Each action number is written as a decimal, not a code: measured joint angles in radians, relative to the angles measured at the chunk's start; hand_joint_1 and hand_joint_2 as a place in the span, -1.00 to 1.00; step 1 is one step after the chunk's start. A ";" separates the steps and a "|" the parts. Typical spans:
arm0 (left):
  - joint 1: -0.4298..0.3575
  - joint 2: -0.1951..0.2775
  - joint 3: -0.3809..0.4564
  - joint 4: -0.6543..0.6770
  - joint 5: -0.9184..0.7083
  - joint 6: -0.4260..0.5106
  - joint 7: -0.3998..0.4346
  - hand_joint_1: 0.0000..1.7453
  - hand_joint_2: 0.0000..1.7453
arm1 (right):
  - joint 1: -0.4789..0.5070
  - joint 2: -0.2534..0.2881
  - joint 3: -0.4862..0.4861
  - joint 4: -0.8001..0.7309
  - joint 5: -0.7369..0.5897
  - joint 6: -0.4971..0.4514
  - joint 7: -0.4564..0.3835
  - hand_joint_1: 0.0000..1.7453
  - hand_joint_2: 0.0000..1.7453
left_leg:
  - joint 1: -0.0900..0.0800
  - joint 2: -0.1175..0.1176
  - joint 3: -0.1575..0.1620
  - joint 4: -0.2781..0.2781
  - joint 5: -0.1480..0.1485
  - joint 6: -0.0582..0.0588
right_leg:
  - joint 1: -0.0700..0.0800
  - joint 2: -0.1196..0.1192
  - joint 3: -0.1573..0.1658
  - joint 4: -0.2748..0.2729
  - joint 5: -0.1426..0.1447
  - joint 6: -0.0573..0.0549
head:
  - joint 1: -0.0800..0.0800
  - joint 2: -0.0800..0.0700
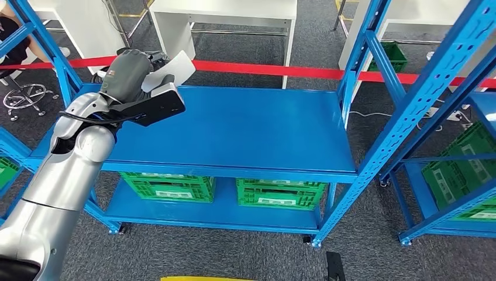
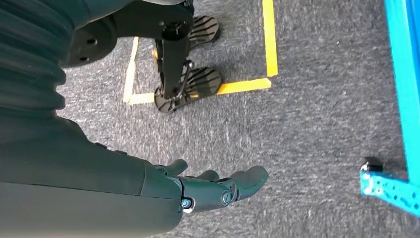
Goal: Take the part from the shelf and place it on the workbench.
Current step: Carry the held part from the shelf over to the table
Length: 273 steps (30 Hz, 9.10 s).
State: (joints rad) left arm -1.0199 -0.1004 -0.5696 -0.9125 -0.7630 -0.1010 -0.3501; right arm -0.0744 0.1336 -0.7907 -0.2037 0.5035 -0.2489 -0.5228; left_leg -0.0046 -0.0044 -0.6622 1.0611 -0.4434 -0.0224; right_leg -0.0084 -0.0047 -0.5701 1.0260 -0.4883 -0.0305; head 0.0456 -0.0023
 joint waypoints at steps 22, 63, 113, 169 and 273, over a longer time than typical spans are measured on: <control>0.016 0.006 -0.003 0.017 -0.008 0.013 0.012 0.64 1.00 | 0.000 0.000 -0.003 0.000 0.025 0.009 0.009 -1.00 1.00 | 0.007 0.004 0.049 -0.037 0.000 0.042 | -0.007 0.003 -0.132 0.240 -0.055 0.054 | 0.000 0.000; 0.014 0.008 -0.008 0.042 -0.007 0.017 -0.019 0.64 1.00 | 0.000 0.002 -0.007 0.000 0.043 0.005 0.008 -1.00 1.00 | 0.006 0.004 -0.035 0.099 -0.076 -0.014 | -0.007 0.001 -0.009 0.000 0.006 0.003 | -0.009 0.000; 0.014 0.053 -0.008 0.052 -0.012 0.015 -0.016 0.64 1.00 | 0.000 0.005 -0.016 0.000 0.069 0.049 0.004 -1.00 1.00 | -0.004 0.000 0.089 -0.034 -0.043 0.034 | -0.006 -0.001 -0.081 -0.014 0.091 0.041 | -0.005 0.000; -0.005 0.062 0.000 0.122 -0.036 0.050 -0.027 0.64 1.00 | 0.004 0.004 -0.021 0.000 0.077 0.049 0.010 -1.00 1.00 | 0.006 -0.029 -0.045 0.092 -0.048 -0.010 | -0.007 0.007 -0.004 -0.013 0.014 0.000 | -0.008 0.000; -0.064 0.047 0.018 0.191 -0.004 0.043 -0.027 0.64 1.00 | 0.001 0.004 -0.042 0.000 0.114 0.045 0.013 -1.00 1.00 | -0.018 0.062 0.023 -0.034 0.026 0.050 | 0.007 -0.108 0.041 0.036 -0.047 0.032 | -0.013 0.000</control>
State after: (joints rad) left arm -1.0840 -0.0533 -0.5514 -0.7216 -0.7675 -0.0584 -0.3772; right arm -0.0733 0.1380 -0.8326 -0.2037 0.6171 -0.2034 -0.5098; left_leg -0.0226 0.0580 -0.6397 1.0273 -0.4179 0.0276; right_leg -0.0016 -0.1128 -0.5291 1.0621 -0.5357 0.0014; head 0.0321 -0.0023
